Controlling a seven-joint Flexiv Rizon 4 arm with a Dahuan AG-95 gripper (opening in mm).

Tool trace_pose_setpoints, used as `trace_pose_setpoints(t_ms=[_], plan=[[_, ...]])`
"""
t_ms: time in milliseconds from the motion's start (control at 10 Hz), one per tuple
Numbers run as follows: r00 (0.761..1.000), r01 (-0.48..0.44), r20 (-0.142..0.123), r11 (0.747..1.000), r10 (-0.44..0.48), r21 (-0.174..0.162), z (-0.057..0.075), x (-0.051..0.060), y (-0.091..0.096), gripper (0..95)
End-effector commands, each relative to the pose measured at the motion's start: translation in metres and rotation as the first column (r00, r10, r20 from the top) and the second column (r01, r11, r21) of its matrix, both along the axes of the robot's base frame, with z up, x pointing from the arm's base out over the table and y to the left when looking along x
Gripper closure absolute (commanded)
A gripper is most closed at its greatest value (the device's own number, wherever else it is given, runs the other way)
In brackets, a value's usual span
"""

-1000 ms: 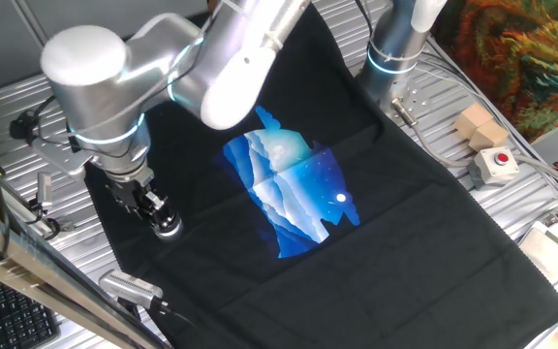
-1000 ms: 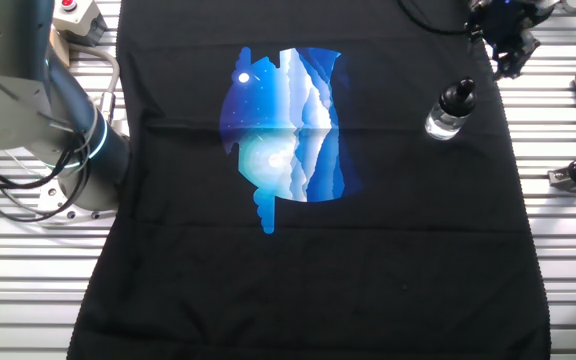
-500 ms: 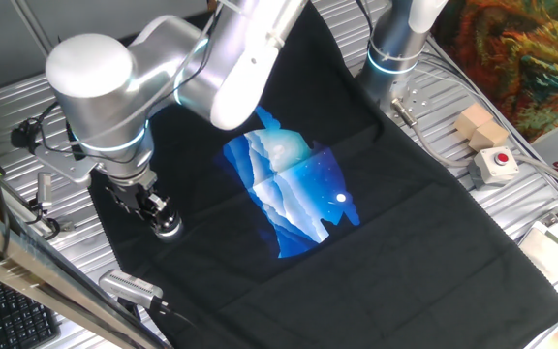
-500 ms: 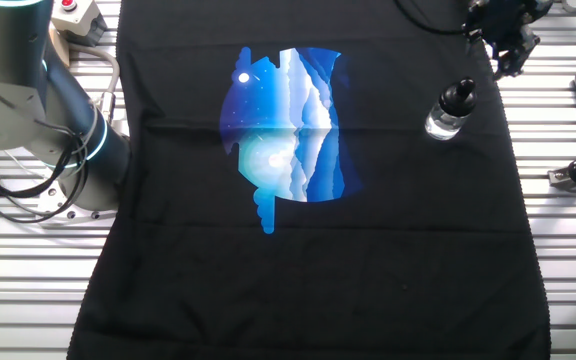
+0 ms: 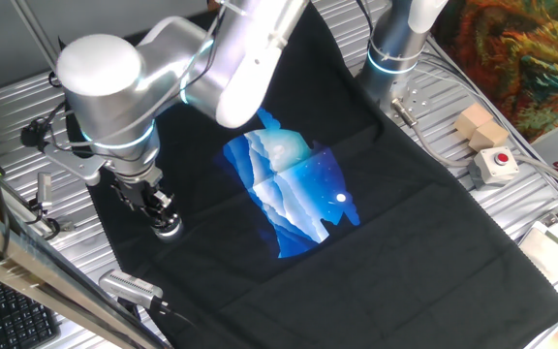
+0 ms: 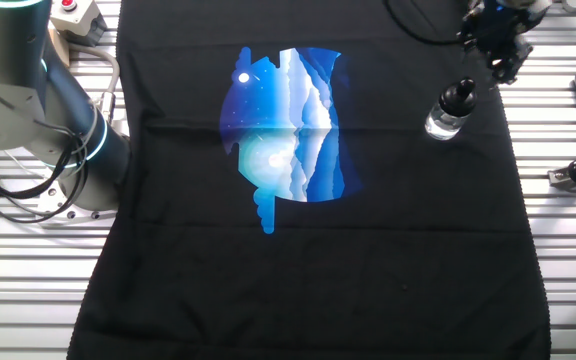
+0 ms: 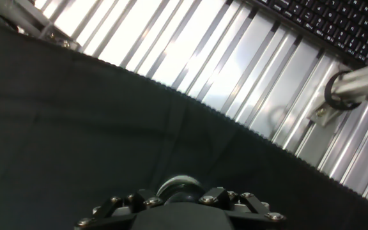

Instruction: Screw the lid onto the jar

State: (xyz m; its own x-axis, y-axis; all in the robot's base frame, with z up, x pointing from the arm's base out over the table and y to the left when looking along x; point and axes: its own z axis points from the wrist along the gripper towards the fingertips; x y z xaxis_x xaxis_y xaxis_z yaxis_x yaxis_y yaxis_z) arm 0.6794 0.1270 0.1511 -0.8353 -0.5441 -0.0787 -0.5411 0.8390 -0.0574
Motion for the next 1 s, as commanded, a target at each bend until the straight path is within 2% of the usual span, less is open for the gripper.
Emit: trace_pose_setpoints(t_ms=[100,400,700,1000], plan=[[1.0,0.012,-0.004,1.0,-0.012,0.001,-0.003,0.0,0.003,38.0],[1.0,0.001,-0.006,1.0,-0.001,-0.001,-0.004,-0.002,0.002,38.0],[1.0,-0.01,-0.003,1.0,0.01,-0.001,-0.008,-0.01,-0.005,38.0],[1.0,-0.007,-0.006,1.0,0.007,-0.001,-0.007,-0.013,-0.008,38.0]])
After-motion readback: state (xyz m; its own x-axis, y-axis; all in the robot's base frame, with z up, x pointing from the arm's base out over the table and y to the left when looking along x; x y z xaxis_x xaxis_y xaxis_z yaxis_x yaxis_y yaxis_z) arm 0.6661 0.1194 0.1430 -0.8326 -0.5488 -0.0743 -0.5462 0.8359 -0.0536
